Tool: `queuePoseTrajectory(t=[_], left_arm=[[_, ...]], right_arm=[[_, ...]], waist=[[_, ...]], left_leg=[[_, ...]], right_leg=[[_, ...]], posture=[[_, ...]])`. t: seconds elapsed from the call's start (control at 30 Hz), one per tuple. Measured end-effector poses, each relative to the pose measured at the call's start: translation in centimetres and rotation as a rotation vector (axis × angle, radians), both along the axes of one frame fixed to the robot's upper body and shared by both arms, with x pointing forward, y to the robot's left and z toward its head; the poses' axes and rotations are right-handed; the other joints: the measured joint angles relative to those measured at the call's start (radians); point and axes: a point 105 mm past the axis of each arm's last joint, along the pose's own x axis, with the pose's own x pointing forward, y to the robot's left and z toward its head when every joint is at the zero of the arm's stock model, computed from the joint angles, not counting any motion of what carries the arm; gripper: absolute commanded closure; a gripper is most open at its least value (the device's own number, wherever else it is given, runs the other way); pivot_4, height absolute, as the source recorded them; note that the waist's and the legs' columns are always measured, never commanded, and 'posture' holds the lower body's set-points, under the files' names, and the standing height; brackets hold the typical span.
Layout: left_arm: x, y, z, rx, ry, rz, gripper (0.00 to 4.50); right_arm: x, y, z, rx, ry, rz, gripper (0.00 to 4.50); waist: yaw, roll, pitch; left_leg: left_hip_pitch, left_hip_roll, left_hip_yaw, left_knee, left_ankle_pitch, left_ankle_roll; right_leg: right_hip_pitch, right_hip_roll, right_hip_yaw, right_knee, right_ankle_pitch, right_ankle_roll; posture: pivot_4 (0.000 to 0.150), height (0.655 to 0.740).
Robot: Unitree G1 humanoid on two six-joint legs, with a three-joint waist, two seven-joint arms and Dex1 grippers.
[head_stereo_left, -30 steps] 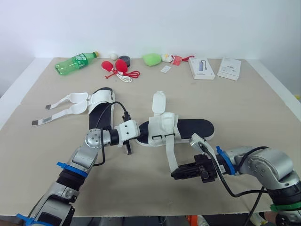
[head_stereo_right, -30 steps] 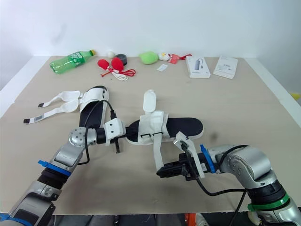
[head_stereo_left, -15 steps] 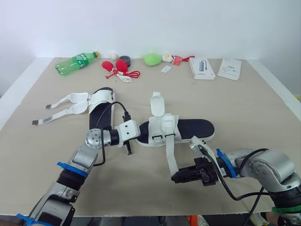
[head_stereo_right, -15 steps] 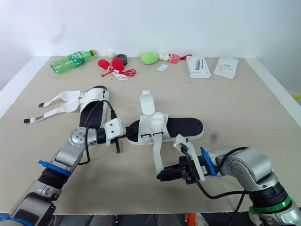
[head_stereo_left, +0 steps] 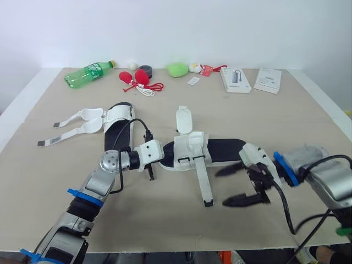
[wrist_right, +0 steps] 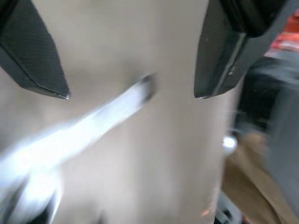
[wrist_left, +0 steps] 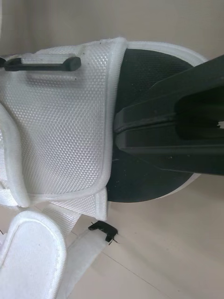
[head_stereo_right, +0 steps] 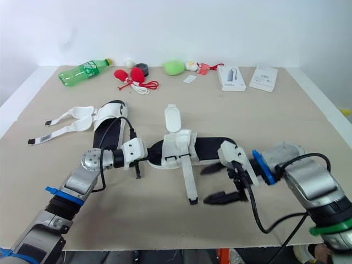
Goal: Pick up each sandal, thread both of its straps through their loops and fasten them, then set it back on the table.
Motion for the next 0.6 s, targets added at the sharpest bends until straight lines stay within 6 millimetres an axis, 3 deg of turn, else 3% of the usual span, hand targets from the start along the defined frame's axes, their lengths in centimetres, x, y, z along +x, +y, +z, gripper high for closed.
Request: queuePoseTrajectory(t=[0.23,0.47,0.6], left_arm=[[-0.1,-0.1,0.0,-0.002,0.001,-0.005,4.50],[-0.1,0.1,-0.2,0.003,0.006,0.000,4.50],[-0.1,0.1,-0.2,0.004,0.008,0.001,4.50]], right_arm=[[0.7,1.4,0.4,0.031,-0.501,0.327,0.02],[0.4,1.2,-1.7,-0.007,-0.871,0.600,0.02],[0.0,0.8,-3.3,-0.034,-0.950,0.684,0.02]], waist=[[0.002,0.000,0.000],[-0.001,0.000,0.000],[-0.001,0.000,0.000]], left_leg=[[0.000,0.000,-0.001,0.000,0.000,0.000],[0.008,0.000,0.000,-0.002,0.000,0.000],[0.011,0.000,0.000,-0.003,0.000,0.000]], right_leg=[[0.002,0.000,0.000,0.000,-0.001,0.001],[0.008,0.000,0.001,0.000,-0.001,0.000],[0.010,0.000,0.001,0.000,-0.002,-0.001]], posture=[[0.150,0.7400],[0.150,0.7400],[0.150,0.7400]])
